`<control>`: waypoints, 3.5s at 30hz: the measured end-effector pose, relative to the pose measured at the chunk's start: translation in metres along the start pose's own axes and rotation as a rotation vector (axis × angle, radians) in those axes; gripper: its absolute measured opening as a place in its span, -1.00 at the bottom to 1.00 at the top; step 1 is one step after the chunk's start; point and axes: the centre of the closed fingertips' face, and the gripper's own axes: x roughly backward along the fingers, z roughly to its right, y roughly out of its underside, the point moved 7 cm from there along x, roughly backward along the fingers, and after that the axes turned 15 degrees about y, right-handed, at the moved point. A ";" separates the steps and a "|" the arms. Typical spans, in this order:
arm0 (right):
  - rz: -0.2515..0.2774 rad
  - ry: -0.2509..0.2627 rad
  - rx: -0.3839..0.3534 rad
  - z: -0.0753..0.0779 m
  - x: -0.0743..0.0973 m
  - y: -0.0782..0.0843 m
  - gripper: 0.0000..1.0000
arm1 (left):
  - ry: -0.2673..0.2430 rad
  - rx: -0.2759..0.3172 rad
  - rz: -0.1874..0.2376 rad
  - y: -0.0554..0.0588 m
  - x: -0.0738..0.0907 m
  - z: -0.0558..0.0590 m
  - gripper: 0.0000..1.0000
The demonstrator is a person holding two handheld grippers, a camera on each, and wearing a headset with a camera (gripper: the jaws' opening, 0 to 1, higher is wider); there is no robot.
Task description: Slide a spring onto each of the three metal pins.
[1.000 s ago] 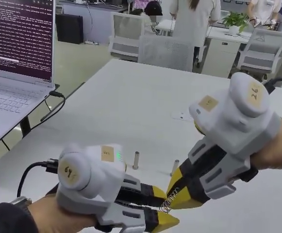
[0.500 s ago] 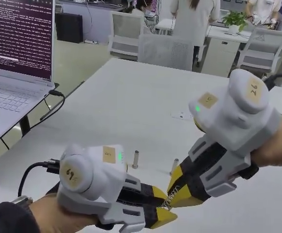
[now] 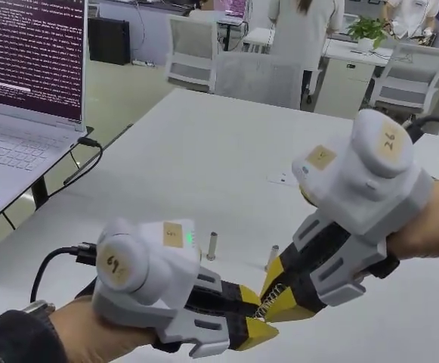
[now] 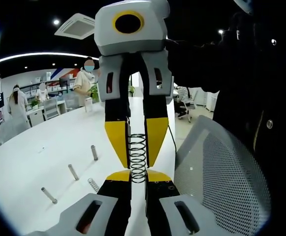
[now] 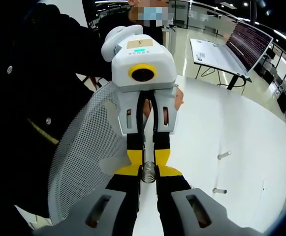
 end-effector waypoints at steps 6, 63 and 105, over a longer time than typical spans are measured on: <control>-0.007 0.001 0.008 0.000 -0.001 0.000 -0.83 | 0.002 -0.001 0.002 -0.002 -0.001 -0.001 -0.97; -0.042 0.050 -0.018 0.013 0.015 0.017 -0.84 | -0.077 0.092 0.113 -0.005 0.010 0.000 0.71; -0.135 0.129 -0.066 0.097 0.019 0.042 -0.84 | -0.207 0.109 0.160 0.003 0.042 0.005 0.65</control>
